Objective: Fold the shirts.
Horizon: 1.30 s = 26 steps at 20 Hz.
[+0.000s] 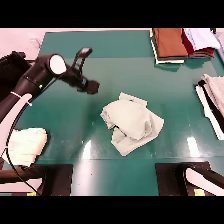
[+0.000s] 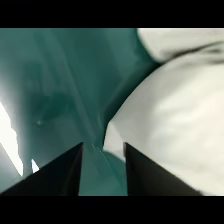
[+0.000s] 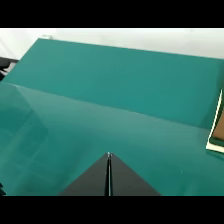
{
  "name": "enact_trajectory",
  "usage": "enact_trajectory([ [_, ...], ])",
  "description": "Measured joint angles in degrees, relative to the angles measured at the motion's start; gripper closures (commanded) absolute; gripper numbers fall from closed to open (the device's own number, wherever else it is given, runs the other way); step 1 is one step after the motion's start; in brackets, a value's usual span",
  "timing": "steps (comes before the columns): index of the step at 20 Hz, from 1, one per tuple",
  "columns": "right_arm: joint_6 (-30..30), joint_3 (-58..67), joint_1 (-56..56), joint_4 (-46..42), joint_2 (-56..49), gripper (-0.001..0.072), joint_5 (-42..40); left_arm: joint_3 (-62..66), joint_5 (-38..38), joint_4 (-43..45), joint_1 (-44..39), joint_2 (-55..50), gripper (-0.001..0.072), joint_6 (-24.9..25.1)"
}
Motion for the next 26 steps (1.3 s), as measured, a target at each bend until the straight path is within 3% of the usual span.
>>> enact_trajectory([
  [8, 0.04, 0.00, 0.00, 0.02, -1.64, 0.0692, 2.08, -20.79, 10.19, -19.30, 0.66, -0.09, 0.0381, 5.92],
  [17, 0.04, 0.00, 0.00, 0.04, -1.77, 0.0692, 2.40, -24.04, 15.98, -26.36, -7.58, -2.56, 0.0388, 8.59],
  [19, 0.04, 0.00, 0.00, 0.04, -1.77, 0.0692, 2.58, -23.96, 16.87, -27.34, -8.26, -3.06, 0.0681, 8.63],
  [26, 0.02, -6.43, -2.14, -2.27, 0.09, 0.0693, 8.26, -17.51, 14.38, -24.68, -1.60, -1.16, 0.0687, 8.72],
])
